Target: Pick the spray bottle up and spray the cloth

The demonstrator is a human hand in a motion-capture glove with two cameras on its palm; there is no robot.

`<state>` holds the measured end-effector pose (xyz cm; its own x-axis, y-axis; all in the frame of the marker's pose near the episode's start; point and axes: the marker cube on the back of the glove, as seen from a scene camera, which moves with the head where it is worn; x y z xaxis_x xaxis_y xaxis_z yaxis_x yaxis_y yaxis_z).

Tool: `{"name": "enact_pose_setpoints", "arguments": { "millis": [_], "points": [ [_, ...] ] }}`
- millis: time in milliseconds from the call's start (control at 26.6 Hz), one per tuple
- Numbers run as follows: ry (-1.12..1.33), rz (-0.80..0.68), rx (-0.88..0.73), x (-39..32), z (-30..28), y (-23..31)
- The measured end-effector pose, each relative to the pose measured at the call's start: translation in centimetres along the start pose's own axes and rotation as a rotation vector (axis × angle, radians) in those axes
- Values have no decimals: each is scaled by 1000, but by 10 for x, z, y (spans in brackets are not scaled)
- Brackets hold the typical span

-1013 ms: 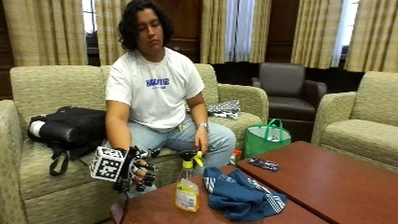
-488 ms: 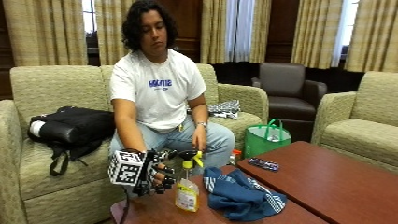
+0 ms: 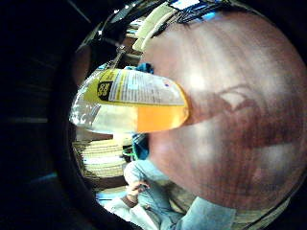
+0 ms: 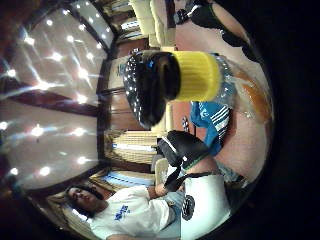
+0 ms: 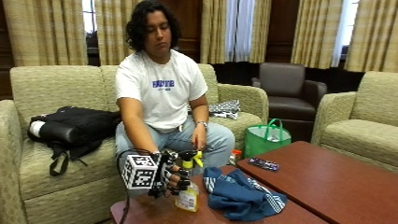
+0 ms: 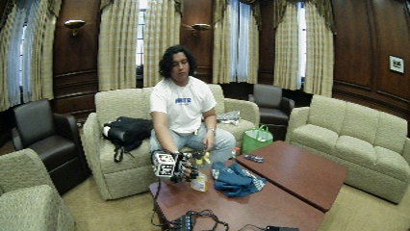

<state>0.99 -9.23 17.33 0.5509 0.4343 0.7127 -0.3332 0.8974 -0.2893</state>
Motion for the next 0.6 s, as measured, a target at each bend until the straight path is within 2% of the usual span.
{"name": "enact_pose_setpoints", "arguments": {
  "millis": [601],
  "points": [
    [37,3,-11,-18,35,-47]
  ]
}}
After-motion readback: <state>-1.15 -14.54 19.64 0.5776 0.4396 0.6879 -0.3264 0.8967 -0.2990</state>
